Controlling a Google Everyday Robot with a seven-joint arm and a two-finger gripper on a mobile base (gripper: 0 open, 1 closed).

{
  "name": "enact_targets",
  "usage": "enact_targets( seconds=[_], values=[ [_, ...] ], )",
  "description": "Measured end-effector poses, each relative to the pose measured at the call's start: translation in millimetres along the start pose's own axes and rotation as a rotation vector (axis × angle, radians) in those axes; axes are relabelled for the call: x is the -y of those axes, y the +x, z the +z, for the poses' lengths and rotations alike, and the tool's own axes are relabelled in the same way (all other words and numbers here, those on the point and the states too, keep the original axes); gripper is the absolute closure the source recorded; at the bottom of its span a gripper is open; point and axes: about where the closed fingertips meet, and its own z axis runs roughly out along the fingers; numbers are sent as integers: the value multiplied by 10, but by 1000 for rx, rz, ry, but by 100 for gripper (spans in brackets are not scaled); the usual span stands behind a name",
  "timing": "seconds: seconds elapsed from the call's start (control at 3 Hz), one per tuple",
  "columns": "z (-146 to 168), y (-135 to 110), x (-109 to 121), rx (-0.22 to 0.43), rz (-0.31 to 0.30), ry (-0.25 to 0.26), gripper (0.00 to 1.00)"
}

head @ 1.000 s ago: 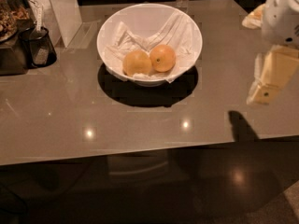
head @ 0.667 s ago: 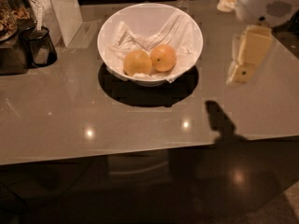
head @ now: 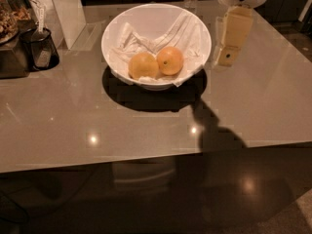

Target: Pick orange from white bowl

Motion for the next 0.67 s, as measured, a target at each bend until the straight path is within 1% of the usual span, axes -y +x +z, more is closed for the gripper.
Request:
enact_targets(
  seconds=[0.33,0.67],
  values=[
    [162,92,233,38,4,-7,0],
    [513,127,521,104,-5,-49,0]
  ],
)
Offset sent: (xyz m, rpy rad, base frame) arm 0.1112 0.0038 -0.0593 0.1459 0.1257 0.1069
